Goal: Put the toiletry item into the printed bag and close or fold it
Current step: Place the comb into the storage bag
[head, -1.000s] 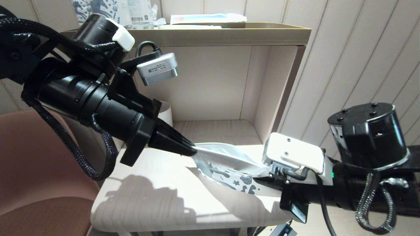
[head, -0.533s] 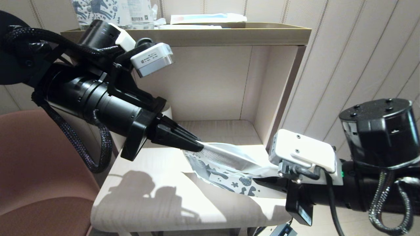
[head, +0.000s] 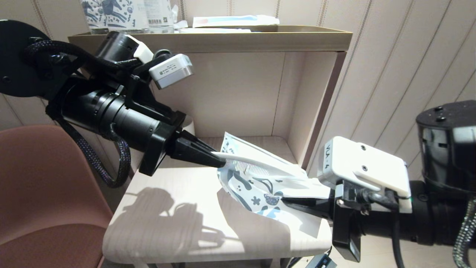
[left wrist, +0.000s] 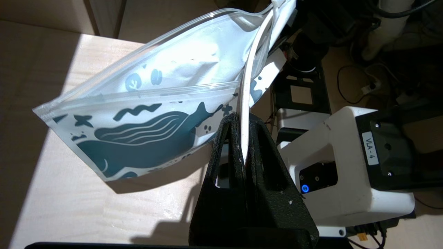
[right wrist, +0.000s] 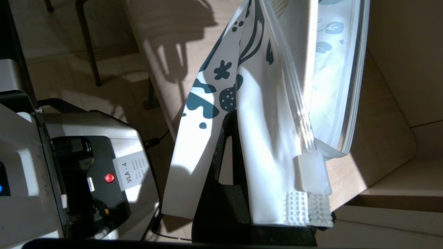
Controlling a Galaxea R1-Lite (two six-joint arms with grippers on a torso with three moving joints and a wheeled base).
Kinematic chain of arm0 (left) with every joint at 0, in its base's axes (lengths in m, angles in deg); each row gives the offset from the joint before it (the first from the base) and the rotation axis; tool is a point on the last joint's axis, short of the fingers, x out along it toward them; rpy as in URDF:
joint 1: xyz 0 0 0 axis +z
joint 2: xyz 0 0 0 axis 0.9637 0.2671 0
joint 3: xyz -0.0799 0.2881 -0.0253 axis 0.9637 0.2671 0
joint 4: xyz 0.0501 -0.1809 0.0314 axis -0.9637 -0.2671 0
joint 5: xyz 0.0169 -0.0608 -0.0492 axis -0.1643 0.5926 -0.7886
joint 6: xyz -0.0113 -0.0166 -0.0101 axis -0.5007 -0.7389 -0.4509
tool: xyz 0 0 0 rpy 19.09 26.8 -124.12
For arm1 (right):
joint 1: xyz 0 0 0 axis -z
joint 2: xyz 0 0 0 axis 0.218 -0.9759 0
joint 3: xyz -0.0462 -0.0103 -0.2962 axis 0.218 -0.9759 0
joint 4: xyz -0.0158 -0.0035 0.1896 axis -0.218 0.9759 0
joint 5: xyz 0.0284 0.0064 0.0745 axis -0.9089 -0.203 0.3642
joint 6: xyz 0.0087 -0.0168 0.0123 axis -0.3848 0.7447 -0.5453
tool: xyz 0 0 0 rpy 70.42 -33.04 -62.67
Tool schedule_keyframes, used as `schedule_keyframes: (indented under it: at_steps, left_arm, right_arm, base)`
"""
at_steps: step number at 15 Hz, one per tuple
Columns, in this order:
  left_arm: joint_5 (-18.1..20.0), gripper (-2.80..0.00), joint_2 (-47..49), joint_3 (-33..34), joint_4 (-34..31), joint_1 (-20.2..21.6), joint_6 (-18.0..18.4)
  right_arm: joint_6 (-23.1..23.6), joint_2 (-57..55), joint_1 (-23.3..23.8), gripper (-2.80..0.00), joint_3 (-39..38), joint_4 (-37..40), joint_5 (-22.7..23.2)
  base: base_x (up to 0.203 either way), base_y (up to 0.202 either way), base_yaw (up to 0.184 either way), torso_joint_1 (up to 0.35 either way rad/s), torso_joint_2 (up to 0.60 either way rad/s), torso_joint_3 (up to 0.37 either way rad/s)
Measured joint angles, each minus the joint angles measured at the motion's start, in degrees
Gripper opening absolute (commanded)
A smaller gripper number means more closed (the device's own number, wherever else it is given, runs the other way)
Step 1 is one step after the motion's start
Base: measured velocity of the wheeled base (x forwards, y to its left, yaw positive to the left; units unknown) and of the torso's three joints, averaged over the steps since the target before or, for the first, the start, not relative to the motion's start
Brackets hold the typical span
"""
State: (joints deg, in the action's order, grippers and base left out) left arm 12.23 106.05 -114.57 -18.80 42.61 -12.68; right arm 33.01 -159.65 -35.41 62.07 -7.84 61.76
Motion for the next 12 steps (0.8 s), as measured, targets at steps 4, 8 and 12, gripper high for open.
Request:
schedule_keyframes:
  at_steps: [4,8,12]
  left_arm:
    - [0.15,-2.80,1.48,-1.53,0.03,0.11,0.00]
    - [0.24,-2.80,1.98,-4.81,-0.61,0.72,-0.18]
    - [-0.13,-2.80,1.65,-6.02,-0.96,1.02,0.13]
  right_arm:
    - [0.05,0.22,-0.06,-2.80,-0.12,0.18,0.63]
    - [0.07,0.27,-0.01,-2.80,-1.28,0.00,0.69]
    - [0.87,0.27,0.10,-2.80,-2.71,0.00,0.41]
  base:
    - [0.000,0.000,0.000,0.000,0.00,0.000]
    - [0.000,0.000,0.000,0.000,0.00,0.000]
    - [0.000,0.000,0.000,0.000,0.00,0.000]
